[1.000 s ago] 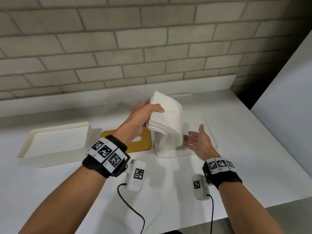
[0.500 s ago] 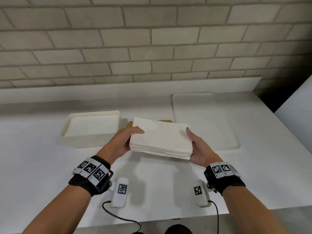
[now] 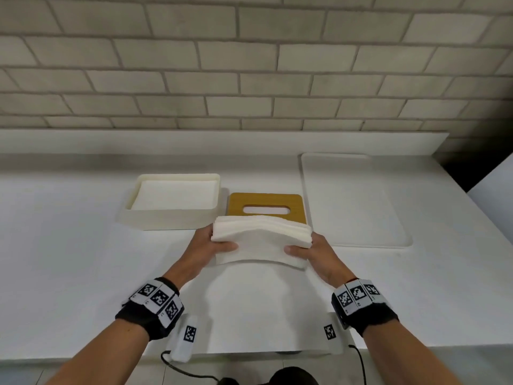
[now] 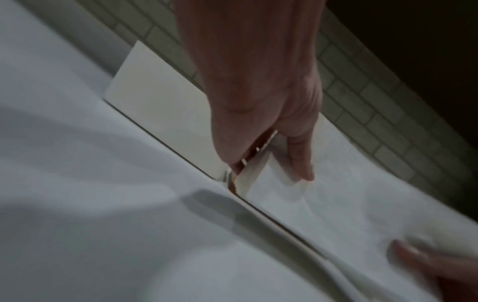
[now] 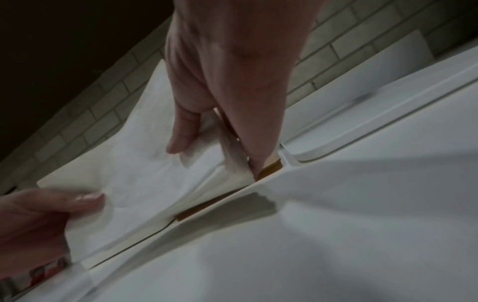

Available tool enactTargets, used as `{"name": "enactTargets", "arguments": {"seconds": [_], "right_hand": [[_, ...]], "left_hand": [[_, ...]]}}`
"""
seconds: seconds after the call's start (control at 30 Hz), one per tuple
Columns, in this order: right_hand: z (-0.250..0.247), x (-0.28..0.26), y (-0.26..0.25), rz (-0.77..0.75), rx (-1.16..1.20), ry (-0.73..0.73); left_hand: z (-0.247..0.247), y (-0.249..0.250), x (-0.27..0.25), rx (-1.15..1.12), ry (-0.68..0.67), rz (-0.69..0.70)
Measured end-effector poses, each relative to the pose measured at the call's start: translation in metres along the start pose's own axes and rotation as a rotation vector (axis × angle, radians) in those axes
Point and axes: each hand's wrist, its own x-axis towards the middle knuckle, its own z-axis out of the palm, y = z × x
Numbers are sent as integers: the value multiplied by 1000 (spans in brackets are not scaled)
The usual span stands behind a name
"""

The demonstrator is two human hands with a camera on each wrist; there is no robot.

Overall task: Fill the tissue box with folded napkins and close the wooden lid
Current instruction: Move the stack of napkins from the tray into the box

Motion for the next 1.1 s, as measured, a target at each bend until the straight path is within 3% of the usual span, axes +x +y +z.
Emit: {"name": "enactTargets", "arguments": {"seconds": [0.2, 0.43, 0.73, 0.93, 1.1], "right_hand": [[0, -4, 21, -8, -147, -20], [0, -1, 17, -76, -202, 6], [-3, 0, 17, -34, -197, 19], [7, 0, 5, -79, -225, 81], [46, 29, -46, -44, -144, 37]], "left_hand": [[-4, -30, 3, 82, -26, 68], [-7, -33, 14, 124, -29, 126], [-15, -44, 24, 167, -46, 111], [-13, -31, 19, 147, 34, 157], [-59, 21, 17, 165, 164, 173]]}}
